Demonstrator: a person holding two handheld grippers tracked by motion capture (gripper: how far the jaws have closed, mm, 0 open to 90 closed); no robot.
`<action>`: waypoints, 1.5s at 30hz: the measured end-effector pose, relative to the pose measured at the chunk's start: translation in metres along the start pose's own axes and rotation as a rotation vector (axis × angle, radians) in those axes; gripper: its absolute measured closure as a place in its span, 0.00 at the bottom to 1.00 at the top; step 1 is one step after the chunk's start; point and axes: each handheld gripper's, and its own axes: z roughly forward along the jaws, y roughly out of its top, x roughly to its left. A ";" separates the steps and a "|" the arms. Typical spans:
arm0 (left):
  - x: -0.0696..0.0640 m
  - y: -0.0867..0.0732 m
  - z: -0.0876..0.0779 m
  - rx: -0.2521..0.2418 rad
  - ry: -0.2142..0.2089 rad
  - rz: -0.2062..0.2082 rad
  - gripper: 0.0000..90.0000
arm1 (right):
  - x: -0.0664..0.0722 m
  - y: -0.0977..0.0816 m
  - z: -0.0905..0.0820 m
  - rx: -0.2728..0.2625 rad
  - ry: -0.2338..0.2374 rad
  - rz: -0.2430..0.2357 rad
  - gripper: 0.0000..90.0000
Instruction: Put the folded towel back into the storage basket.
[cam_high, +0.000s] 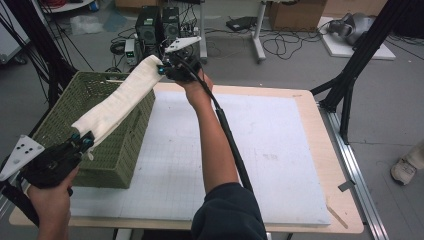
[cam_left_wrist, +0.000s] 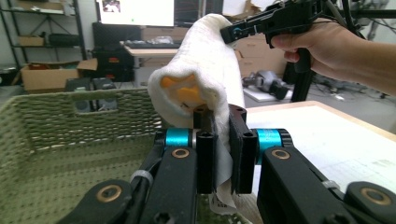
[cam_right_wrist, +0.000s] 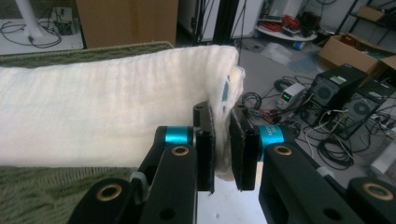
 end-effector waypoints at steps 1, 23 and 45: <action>0.002 -0.001 -0.001 -0.003 0.003 -0.003 0.92 | 0.002 0.002 0.004 -0.003 0.004 0.004 0.91; 0.034 -0.005 -0.028 0.003 0.128 -0.011 0.92 | 0.024 0.025 0.076 -0.041 0.095 0.020 0.91; 0.049 -0.011 -0.027 0.087 0.277 -0.028 0.38 | 0.049 0.027 0.124 0.061 0.067 0.020 0.56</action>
